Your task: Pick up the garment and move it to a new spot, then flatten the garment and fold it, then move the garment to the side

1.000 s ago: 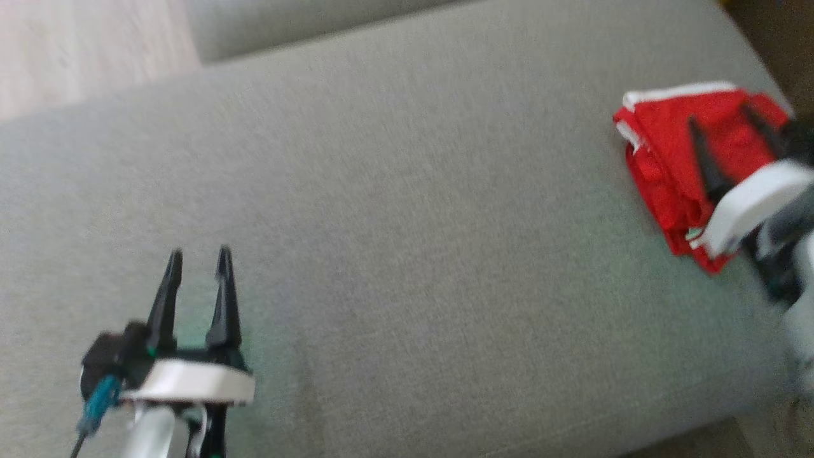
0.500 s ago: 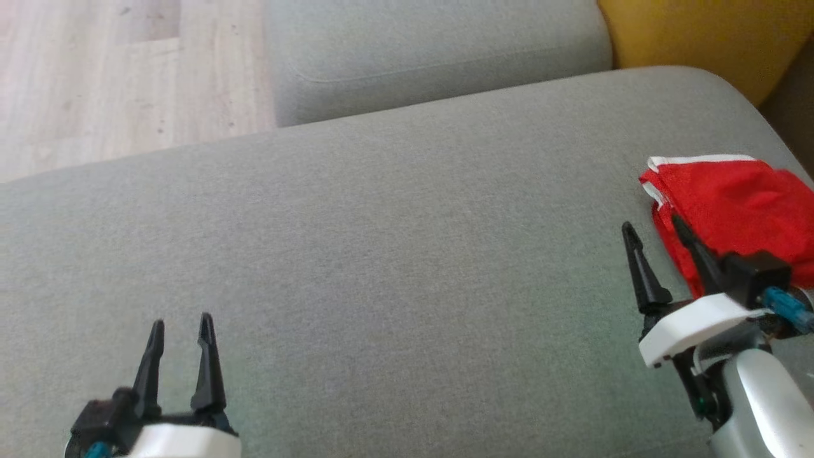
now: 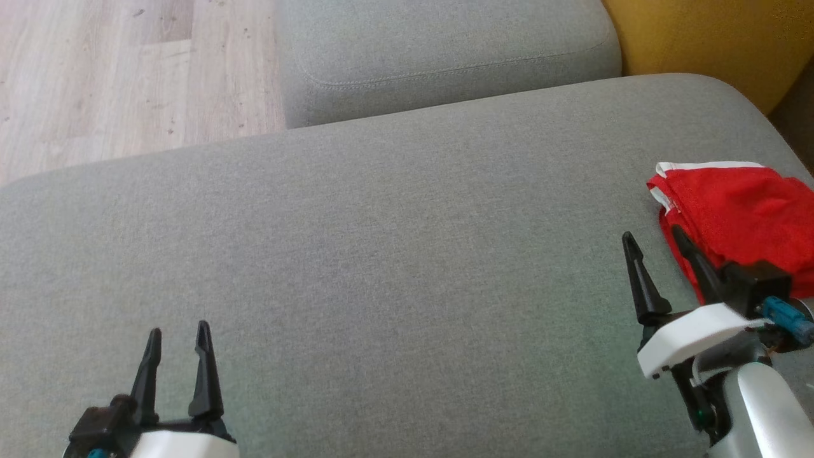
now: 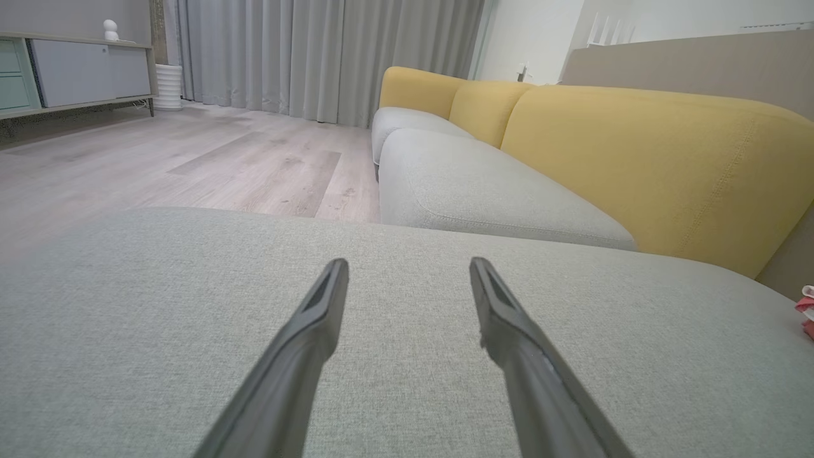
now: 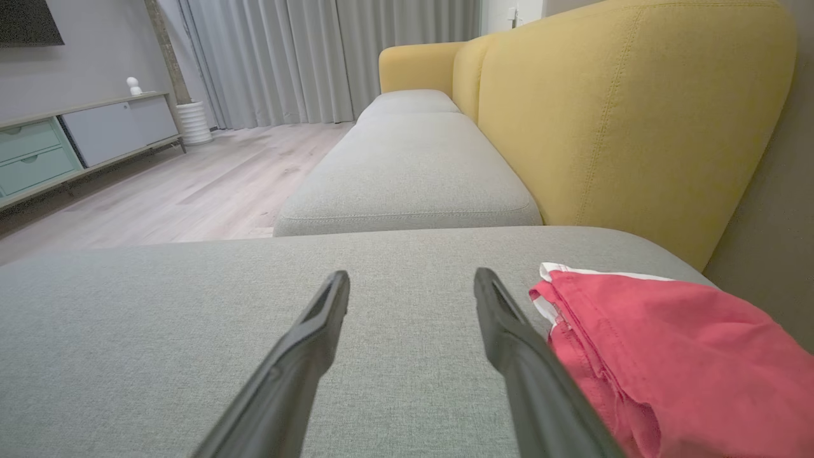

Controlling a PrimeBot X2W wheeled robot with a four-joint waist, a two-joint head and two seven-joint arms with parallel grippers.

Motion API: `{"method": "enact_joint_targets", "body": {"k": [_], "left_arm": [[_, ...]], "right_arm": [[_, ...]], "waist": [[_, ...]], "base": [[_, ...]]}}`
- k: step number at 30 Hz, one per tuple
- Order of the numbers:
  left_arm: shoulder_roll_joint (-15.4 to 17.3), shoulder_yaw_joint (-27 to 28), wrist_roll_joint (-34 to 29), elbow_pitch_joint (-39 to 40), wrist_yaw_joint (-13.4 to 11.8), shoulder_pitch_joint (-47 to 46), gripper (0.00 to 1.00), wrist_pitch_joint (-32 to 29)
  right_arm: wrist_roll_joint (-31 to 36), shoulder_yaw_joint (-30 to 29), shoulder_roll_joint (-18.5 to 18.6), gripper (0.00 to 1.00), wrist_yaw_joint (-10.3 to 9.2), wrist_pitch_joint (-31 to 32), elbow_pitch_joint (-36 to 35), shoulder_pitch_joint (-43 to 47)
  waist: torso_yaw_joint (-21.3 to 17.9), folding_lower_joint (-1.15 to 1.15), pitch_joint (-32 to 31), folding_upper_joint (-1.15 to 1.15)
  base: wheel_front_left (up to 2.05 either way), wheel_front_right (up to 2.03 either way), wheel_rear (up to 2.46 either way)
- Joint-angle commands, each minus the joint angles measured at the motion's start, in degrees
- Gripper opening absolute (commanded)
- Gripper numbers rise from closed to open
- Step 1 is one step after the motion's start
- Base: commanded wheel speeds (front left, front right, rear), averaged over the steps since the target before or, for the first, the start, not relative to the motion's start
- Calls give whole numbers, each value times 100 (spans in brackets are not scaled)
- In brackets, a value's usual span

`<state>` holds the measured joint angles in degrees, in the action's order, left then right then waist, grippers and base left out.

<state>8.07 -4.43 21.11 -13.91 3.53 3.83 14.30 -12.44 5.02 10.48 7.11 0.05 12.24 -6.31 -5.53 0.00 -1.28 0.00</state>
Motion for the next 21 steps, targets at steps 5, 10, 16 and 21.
{"method": "enact_joint_targets", "body": {"k": [5,10,16,21], "left_arm": [[14,220,-59,185,-42,-217,100,70],[36,203,-75,198,-66,-203,100,70],[53,156,-71,227,-75,-191,100,58],[-68,-50,-27,-304,-55,84,0,-18]], "right_arm": [[0,95,-32,100,37,38,-249,-115],[7,88,-67,100,37,59,-282,-82],[-11,88,-59,100,37,66,-292,-72],[-24,40,-87,0,-4,58,274,172]], "waist": [[7,0,21,0],[3,0,28,0],[8,0,39,0],[11,0,41,0]], "base": [[0,0,0],[0,0,0],[0,0,0],[0,0,0]]}}
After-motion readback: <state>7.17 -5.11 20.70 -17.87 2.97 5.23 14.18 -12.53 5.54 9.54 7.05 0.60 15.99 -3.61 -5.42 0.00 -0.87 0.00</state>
